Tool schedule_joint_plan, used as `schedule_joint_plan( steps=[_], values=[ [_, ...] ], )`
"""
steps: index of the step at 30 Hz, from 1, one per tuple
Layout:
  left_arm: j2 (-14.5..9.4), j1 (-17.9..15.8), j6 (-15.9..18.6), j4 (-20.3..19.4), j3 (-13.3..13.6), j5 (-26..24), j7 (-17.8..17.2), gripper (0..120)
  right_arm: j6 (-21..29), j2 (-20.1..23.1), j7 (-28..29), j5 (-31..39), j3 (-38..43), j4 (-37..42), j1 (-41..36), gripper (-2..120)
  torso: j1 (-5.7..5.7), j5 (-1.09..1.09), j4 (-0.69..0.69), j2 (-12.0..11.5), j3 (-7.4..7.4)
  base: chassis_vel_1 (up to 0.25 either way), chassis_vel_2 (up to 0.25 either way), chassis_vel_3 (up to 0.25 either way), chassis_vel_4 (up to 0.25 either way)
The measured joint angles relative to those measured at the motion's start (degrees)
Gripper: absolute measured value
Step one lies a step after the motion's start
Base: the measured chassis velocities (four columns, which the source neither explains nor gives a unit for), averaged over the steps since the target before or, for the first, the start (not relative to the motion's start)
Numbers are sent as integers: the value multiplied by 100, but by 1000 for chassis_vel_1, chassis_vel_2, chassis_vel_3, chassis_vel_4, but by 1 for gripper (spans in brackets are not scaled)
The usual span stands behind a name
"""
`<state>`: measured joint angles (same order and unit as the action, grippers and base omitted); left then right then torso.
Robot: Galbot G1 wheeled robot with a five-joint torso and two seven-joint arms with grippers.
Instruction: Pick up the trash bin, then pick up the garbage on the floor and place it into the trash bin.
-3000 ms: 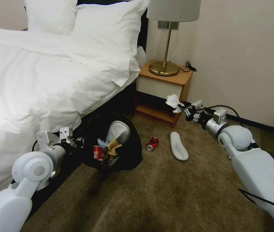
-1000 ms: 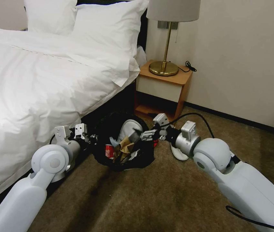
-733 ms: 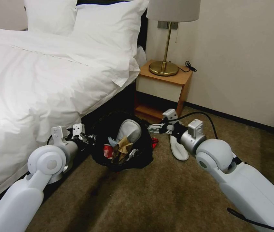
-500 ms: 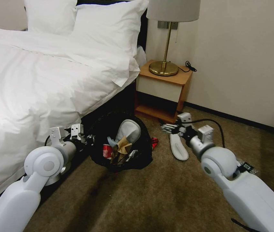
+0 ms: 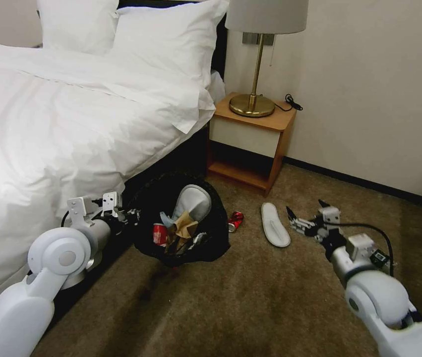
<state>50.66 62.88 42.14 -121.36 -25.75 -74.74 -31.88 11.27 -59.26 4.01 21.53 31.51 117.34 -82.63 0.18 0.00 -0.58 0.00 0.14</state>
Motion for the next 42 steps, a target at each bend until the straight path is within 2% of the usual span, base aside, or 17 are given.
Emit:
schedule_joint_plan(
  steps=[1,4,11,28,34,42],
  values=[
    [0,0,0,0,0,0,0,2,0,0,0,0,0,0,0,100,0,0,0,0,0,0,0,0,0],
    [-50,71,0,-77,-84,-9,3,2,-66,-485,-34,-225,245,166,-346,100,0,0,0,0,0,0,0,0,0],
    [-114,52,0,-80,-92,2,-63,2,-86,-935,-43,-434,511,227,-531,100,0,0,0,0,0,0,0,0,0],
    [-183,80,0,-227,-78,66,-161,2,-66,-1023,2,-463,511,299,-476,100,0,0,2,0,0,0,0,0,0],
    [-181,92,0,-291,-97,57,-175,2,-55,-1027,30,-506,496,329,-521,100,0,0,1,0,0,-84,-14,-8,-99],
    [-185,186,0,-396,-239,30,-176,2,-49,-1034,43,-566,470,349,-593,100,0,1,-2,0,1,-96,-17,-24,-90]
  ],
)
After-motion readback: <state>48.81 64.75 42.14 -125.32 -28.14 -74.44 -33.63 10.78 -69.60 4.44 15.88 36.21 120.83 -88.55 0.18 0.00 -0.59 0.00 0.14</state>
